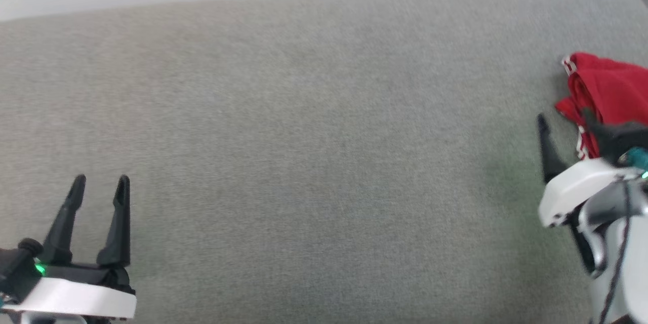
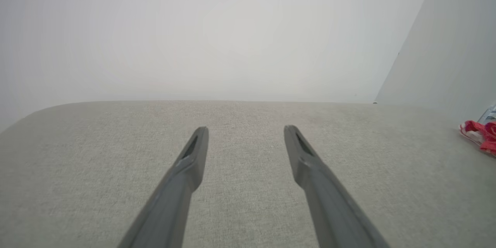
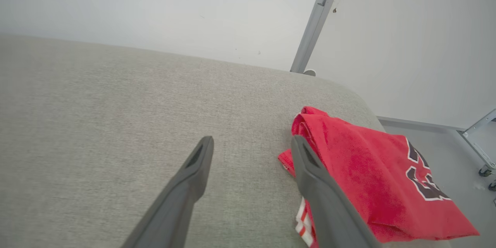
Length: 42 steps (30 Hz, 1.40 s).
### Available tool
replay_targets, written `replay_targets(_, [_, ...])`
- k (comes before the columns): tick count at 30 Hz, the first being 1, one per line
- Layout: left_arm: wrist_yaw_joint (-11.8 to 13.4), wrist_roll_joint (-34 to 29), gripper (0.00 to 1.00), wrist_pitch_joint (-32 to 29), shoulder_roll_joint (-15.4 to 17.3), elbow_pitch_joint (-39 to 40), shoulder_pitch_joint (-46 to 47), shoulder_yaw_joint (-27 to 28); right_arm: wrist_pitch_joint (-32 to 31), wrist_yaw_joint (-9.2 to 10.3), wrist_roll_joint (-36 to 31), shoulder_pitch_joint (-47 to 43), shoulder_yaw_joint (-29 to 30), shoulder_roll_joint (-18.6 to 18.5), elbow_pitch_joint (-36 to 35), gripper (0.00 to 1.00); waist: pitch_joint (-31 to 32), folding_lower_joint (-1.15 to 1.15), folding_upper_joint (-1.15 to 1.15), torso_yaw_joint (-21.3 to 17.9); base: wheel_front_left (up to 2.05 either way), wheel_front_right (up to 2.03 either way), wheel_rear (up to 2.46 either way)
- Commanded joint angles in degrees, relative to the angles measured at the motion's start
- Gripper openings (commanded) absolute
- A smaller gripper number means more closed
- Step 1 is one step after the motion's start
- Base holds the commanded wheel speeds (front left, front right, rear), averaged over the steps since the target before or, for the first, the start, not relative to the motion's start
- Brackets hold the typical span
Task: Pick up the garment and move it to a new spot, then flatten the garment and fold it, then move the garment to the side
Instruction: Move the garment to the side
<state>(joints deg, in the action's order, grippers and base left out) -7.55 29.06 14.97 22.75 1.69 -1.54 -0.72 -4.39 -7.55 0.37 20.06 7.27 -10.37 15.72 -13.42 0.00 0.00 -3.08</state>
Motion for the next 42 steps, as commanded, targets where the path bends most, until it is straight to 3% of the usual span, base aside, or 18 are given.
replay_targets(1, [0.14,-0.35,1.00,0.30,-0.79,-0.82,-1.06,0.08,1.79,0.13,0.87,-1.85,-0.96,1.00,0.44,1.00,3.04,0.00,0.00,2.51,0.00,0.00,0.00])
replay_targets(15, [0.14,-2.48,1.00,0.29,-4.67,-4.27,-5.40,1.40,12.25,0.13,6.31,-10.91,-2.98,5.03,-1.47,1.00,11.06,0.00,0.00,5.14,0.00,0.00,0.00])
replay_targets(25, [0.14,-3.07,1.00,0.29,-6.54,-5.24,-8.44,2.42,13.44,0.13,9.39,-16.37,-4.08,5.10,-6.92,1.00,14.02,0.00,0.00,5.12,0.00,0.00,0.00])
replay_targets(42, [0.14,-3.30,1.00,0.30,-6.98,-4.39,-10.28,3.39,12.27,0.12,10.11,-20.57,-2.50,6.33,-12.09,1.00,14.30,0.00,0.00,5.53,0.00,0.00,0.00])
